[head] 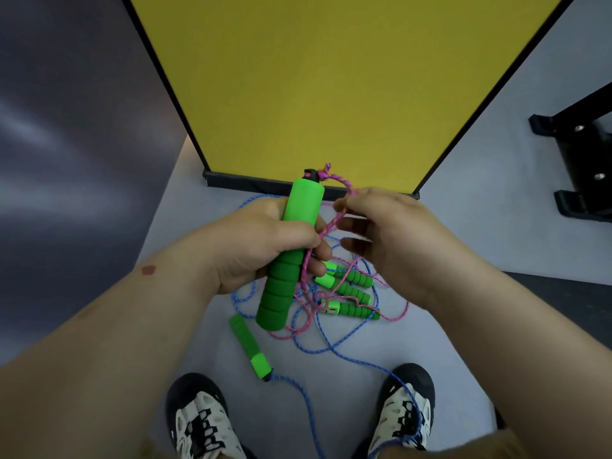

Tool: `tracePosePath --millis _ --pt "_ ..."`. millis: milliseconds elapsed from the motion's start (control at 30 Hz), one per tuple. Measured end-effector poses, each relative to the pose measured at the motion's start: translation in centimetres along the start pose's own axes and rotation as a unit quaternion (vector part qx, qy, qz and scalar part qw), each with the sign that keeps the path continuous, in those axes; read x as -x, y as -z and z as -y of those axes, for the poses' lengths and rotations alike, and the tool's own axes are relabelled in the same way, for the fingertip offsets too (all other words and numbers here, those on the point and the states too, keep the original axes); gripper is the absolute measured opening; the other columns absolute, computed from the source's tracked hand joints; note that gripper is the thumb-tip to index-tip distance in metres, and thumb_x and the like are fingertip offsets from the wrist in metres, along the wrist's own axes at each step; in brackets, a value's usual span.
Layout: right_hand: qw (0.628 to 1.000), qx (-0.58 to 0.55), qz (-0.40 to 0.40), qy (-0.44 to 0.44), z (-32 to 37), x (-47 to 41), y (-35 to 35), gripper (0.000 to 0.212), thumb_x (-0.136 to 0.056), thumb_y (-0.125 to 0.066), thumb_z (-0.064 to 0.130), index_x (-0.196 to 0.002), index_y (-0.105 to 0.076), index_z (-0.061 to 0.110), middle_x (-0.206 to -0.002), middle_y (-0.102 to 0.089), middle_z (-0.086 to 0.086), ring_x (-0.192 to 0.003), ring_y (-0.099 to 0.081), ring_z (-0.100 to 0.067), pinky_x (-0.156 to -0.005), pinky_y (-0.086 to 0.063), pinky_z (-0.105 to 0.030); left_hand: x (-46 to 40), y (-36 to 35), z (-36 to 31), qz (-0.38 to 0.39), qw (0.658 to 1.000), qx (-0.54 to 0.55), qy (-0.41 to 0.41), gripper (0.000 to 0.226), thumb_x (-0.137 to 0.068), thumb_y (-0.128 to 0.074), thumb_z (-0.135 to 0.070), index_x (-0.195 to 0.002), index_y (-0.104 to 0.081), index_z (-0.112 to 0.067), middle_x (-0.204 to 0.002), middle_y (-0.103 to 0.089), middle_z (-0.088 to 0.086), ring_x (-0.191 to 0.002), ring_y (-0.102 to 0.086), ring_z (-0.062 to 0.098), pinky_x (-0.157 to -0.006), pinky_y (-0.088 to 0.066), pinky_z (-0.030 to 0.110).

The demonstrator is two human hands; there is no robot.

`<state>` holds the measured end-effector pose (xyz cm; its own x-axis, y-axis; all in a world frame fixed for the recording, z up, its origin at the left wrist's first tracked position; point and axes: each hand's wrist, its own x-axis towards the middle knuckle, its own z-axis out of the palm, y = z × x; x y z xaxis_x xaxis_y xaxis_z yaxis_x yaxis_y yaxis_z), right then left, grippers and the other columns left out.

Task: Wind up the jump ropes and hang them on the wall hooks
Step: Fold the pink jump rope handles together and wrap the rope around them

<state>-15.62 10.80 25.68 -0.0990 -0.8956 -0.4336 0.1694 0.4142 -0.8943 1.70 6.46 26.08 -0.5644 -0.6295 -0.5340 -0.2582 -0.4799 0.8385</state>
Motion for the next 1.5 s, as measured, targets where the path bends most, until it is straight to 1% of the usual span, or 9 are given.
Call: tracePosePath --millis 133,433,533,633,767,867,967,1333,1500 --pt "0.999 -0.052 -0.003 -0.010 1.0 -0.2 0.1 0.011 -0.104 -0.050 0.015 -0.097 -0.058 0.012 -0.086 -0.071 -0.005 -0.062 -0.056 -0.013 -0.056 -0.043 -0.026 0.3 0.1 0.3 0.009 1.000 -0.004 0.012 0.019 -0.080 -0.069 -0.003 -0.095 -0.060 -0.005 -0.075 -0.074 0.007 -0.062 -0.069 0.018 -0.062 -0.058 0.027" --pt "0.982 -0.157 -0.084 0.057 1.3 -0.8 0.8 0.009 -0.102 -0.054 0.011 -0.101 -0.063 0.009 -0.080 -0.068 -0.006 -0.062 -0.054 -0.013 -0.060 -0.050 -0.025 0.4 0.1 -0.1 0.017 1.000 -0.006 0.000 0.021 -0.075 -0.063 -0.011 -0.094 -0.061 -0.001 -0.073 -0.073 0.012 -0.061 -0.070 0.021 -0.056 -0.056 0.027" --pt "0.980 -0.193 -0.039 0.022 1.2 -0.5 0.6 0.009 -0.100 -0.057 0.010 -0.106 -0.063 0.009 -0.084 -0.070 -0.006 -0.062 -0.057 -0.012 -0.062 -0.052 -0.023 0.5 0.2 -0.2 -0.004 1.000 -0.021 -0.009 0.006 -0.088 -0.065 0.000 -0.091 -0.061 -0.002 -0.071 -0.072 0.010 -0.059 -0.069 0.019 -0.055 -0.056 0.027" --pt "0.982 -0.184 0.026 -0.018 0.6 -0.1 -0.3 0.014 -0.099 -0.056 0.007 -0.112 -0.063 0.007 -0.085 -0.072 -0.006 -0.062 -0.060 -0.009 -0.063 -0.055 -0.022 0.5 0.3 -0.3 -0.020 0.999 -0.023 -0.013 0.010 -0.096 -0.055 0.002 -0.090 -0.061 -0.004 -0.070 -0.072 0.009 -0.058 -0.068 0.018 -0.055 -0.056 0.026" --pt "0.982 -0.179 0.052 -0.026 -0.3 0.3 -1.4 0.025 -0.099 -0.054 0.004 -0.123 -0.061 -0.002 -0.084 -0.070 -0.007 -0.061 -0.061 -0.009 -0.062 -0.055 -0.020 0.5 0.3 -0.5 -0.014 1.000 -0.008 -0.021 0.017 -0.096 -0.052 0.005 -0.089 -0.064 -0.006 -0.069 -0.070 0.009 -0.056 -0.066 0.018 -0.054 -0.055 0.025" --pt "0.983 -0.180 0.033 -0.020 -0.3 0.2 -1.3 0.020 -0.097 -0.057 0.001 -0.117 -0.063 0.000 -0.081 -0.073 -0.007 -0.059 -0.063 -0.009 -0.062 -0.056 -0.019 0.6 0.4 -0.5 -0.009 1.000 -0.007 -0.016 0.007 -0.087 -0.065 0.001 -0.090 -0.064 -0.005 -0.069 -0.071 0.009 -0.057 -0.067 0.018 -0.055 -0.056 0.025" --pt "0.982 -0.187 -0.002 -0.004 0.3 -0.1 -0.7 0.011 -0.096 -0.059 0.001 -0.104 -0.065 0.007 -0.082 -0.074 -0.006 -0.060 -0.062 -0.009 -0.063 -0.056 -0.020 0.6 0.6 -0.4 -0.004 1.000 -0.012 -0.006 0.017 -0.073 -0.063 -0.013 -0.088 -0.063 -0.005 -0.069 -0.071 0.009 -0.058 -0.067 0.018 -0.054 -0.055 0.026" --pt "0.969 -0.224 -0.094 0.043 2.3 -1.0 2.1 0.004 -0.095 -0.064 0.008 -0.099 -0.065 0.010 -0.085 -0.073 -0.006 -0.065 -0.060 -0.009 -0.065 -0.055 -0.021 0.8 0.6 -0.5 -0.002 0.999 -0.032 -0.010 0.017 -0.072 -0.062 -0.013 -0.086 -0.062 -0.005 -0.070 -0.071 0.010 -0.059 -0.068 0.018 -0.055 -0.055 0.026" --pt "0.972 -0.229 -0.057 0.012 1.6 -0.8 1.3 0.009 -0.097 -0.063 0.011 -0.106 -0.064 0.009 -0.095 -0.074 -0.009 -0.069 -0.063 -0.009 -0.070 -0.057 -0.021 0.8 0.7 -0.5 -0.008 1.000 -0.029 -0.010 0.020 -0.073 -0.063 -0.013 -0.090 -0.063 -0.003 -0.070 -0.071 0.009 -0.058 -0.067 0.017 -0.056 -0.055 0.027"
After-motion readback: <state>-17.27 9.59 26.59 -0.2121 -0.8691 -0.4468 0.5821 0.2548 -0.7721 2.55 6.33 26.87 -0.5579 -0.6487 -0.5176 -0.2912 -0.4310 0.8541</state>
